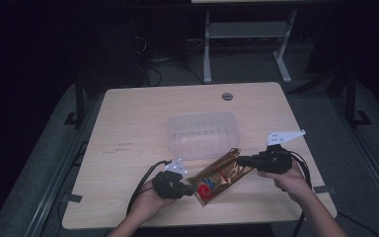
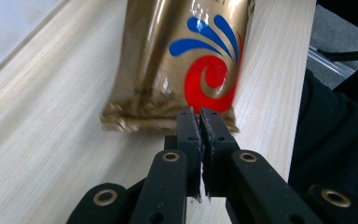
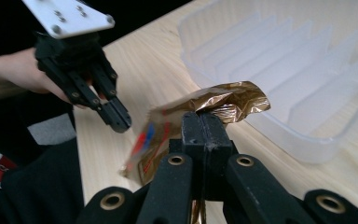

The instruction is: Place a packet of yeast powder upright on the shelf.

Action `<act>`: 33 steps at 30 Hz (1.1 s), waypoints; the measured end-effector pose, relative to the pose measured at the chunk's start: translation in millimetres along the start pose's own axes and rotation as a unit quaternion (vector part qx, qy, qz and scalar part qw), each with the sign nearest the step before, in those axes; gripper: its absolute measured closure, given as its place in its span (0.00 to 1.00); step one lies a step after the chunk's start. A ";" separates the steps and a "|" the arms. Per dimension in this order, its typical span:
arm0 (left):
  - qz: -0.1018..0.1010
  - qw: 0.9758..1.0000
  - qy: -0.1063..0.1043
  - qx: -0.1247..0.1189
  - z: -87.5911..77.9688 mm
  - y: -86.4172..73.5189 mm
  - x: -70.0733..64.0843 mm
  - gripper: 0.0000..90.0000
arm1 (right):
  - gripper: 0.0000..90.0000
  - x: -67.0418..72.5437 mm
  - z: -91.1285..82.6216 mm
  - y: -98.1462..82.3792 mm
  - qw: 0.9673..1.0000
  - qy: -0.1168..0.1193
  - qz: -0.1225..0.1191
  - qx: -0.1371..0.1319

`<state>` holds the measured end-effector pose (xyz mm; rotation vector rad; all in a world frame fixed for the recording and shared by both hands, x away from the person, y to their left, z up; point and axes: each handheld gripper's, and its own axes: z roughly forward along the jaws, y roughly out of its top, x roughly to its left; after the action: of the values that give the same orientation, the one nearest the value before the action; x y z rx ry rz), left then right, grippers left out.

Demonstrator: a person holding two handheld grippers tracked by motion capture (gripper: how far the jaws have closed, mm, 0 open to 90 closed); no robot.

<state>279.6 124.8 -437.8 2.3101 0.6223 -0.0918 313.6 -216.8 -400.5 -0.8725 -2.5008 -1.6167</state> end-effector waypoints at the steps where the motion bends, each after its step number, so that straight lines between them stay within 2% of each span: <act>1: -0.003 1.000 0.000 -0.001 -1.8 -1.0 0.6 0.96 | 1.00 1.0 -0.8 1.1 1.000 0.003 0.000 -0.003; 3: -0.003 1.000 0.001 -0.001 -4.4 -2.7 2.3 0.94 | 1.00 2.6 -2.9 3.4 1.000 0.003 -0.002 -0.008; 9: -0.018 1.000 0.004 -0.001 -11.6 -9.6 7.2 0.86 | 1.00 7.7 -8.6 11.9 1.000 0.007 -0.011 -0.019; 14: -0.012 1.000 0.013 0.000 -16.8 -12.5 11.6 0.79 | 1.00 10.3 -11.6 19.8 0.999 0.011 -0.016 -0.026; 17: -0.007 1.000 0.026 -0.001 -18.7 -13.9 13.3 0.71 | 1.00 10.7 -15.0 25.9 0.999 0.007 -0.019 -0.028; 20: -0.006 1.000 0.030 -0.001 -19.7 -14.9 14.7 0.63 | 1.00 11.5 -20.3 33.4 0.999 0.004 -0.022 -0.035; 25: -0.008 0.999 0.030 0.007 -21.3 -16.8 17.7 0.51 | 1.00 13.0 -29.7 50.5 0.998 -0.007 -0.032 -0.047; 27: -0.002 0.999 0.033 0.012 -21.7 -17.8 19.4 0.47 | 1.00 12.4 -33.0 58.5 0.998 -0.011 -0.032 -0.053; 33: -0.008 0.999 0.039 0.006 -22.7 -18.7 21.0 0.39 | 1.00 7.3 -37.3 81.6 0.997 -0.047 -0.025 -0.052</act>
<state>286.9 160.2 -438.1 2.3286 0.6819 -0.0124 336.3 -221.0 -313.5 -0.9246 -2.5388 -1.7767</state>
